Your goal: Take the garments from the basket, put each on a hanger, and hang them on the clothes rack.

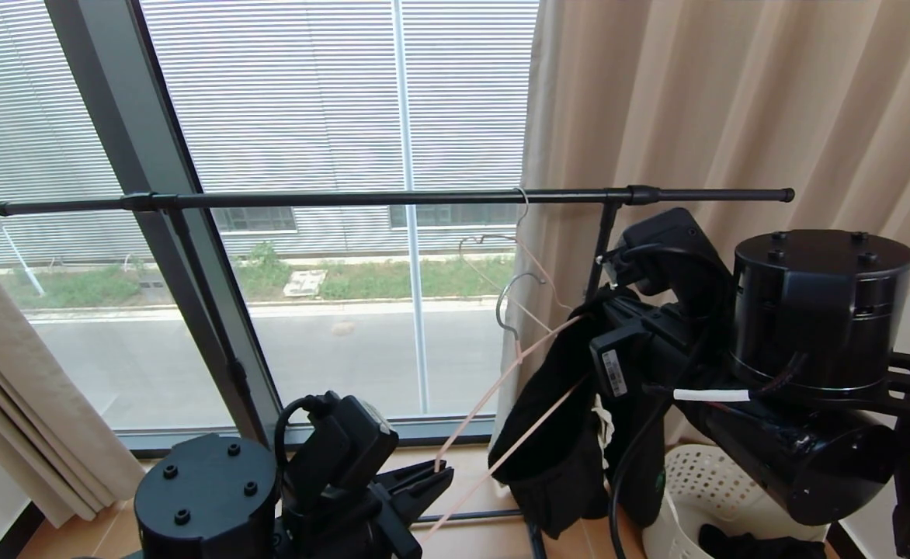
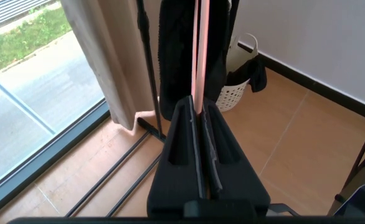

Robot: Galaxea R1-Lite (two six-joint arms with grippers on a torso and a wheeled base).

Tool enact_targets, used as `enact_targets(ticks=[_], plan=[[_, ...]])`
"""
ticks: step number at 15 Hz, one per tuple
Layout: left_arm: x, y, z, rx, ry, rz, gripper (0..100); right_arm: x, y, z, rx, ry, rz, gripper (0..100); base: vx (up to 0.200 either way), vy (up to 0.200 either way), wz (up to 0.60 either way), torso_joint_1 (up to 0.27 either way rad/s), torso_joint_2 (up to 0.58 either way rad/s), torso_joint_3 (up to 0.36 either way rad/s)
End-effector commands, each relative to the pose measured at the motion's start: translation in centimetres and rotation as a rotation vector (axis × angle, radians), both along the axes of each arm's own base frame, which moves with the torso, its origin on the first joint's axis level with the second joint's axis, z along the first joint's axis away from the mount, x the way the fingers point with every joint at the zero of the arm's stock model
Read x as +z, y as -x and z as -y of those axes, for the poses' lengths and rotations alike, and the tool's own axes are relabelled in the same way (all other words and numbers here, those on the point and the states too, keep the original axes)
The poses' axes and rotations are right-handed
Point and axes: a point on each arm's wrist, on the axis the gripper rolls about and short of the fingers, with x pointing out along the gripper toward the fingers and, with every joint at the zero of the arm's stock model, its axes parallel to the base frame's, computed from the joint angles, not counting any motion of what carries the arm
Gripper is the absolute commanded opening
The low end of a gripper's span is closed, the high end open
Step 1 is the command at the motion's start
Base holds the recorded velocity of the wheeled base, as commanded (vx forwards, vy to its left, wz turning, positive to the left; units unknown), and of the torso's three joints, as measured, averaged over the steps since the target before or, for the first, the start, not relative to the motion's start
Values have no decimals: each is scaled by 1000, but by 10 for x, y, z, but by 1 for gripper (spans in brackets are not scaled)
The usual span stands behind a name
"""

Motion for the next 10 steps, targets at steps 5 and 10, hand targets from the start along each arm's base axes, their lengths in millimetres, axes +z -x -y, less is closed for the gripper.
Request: enact_targets(ticks=[5, 10], plan=[[-5, 3, -2, -10, -9, -5, 0, -3, 5, -7, 40, -6, -8, 0, 0, 0, 0, 0, 0, 0], [-6, 3, -1, -12, -15, 0, 0, -1, 25, -11, 150, -51, 8, 0, 0, 0, 0, 0, 0, 0]])
